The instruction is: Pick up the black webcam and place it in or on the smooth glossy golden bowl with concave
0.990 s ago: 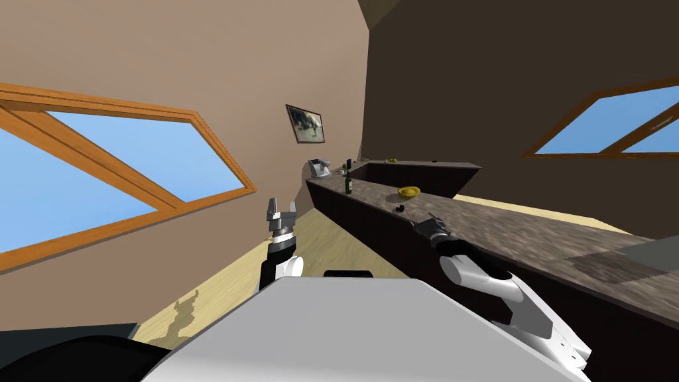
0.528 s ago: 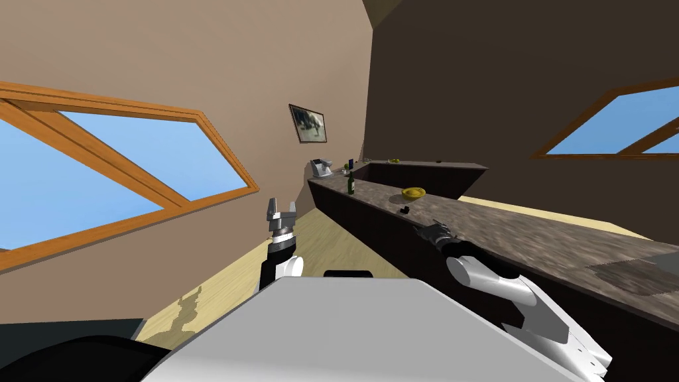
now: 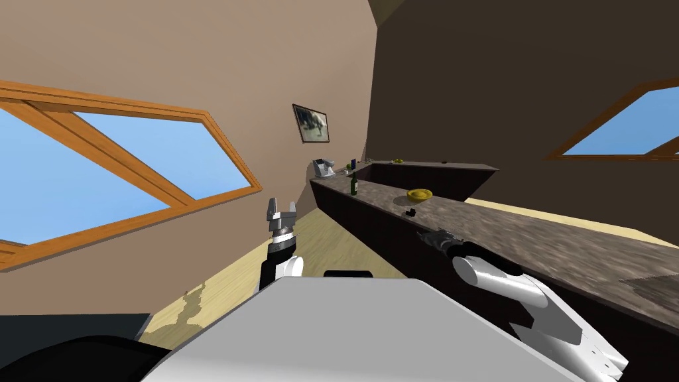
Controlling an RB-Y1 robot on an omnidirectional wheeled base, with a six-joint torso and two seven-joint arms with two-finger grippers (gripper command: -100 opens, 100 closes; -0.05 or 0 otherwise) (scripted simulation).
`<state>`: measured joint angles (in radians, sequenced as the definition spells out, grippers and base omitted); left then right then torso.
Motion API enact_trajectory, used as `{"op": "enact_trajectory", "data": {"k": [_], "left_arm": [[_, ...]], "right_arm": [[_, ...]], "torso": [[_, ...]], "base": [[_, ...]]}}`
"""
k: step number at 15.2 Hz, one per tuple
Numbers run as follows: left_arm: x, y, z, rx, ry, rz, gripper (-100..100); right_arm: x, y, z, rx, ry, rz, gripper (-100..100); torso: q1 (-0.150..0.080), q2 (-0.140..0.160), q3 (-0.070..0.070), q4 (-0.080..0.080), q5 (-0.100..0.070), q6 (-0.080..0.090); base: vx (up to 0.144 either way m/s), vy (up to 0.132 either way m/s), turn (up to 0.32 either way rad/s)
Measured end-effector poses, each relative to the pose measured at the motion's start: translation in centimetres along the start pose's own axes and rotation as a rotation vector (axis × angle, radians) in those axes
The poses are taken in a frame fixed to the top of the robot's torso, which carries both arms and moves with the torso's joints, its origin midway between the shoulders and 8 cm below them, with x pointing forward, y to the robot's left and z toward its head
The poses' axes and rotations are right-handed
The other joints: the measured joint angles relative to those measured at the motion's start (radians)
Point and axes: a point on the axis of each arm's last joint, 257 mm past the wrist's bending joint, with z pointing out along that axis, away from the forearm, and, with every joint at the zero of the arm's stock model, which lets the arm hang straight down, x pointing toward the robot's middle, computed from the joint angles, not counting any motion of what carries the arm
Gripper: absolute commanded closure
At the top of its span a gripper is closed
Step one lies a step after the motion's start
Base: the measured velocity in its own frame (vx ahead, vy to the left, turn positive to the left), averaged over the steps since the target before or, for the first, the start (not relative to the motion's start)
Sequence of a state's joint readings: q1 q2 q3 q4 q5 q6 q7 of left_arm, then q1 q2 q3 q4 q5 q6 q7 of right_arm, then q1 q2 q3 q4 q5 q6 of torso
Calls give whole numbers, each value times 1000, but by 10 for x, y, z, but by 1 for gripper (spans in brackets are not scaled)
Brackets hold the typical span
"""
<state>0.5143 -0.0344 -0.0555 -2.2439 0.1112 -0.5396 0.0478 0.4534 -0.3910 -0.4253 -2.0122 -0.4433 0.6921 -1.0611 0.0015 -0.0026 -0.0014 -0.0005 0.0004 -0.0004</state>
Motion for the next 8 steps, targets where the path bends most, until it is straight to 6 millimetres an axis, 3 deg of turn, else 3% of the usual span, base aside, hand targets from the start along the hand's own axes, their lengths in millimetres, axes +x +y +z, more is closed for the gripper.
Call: {"op": "enact_trajectory", "data": {"k": [8], "left_arm": [[0, 0, 0, 0, 0, 0, 0]], "right_arm": [[-55, 1, -6, 67, -173, 182, -100]], "torso": [[0, -1, -1, 0, 0, 0]], "base": [[58, 21, 47]]}}
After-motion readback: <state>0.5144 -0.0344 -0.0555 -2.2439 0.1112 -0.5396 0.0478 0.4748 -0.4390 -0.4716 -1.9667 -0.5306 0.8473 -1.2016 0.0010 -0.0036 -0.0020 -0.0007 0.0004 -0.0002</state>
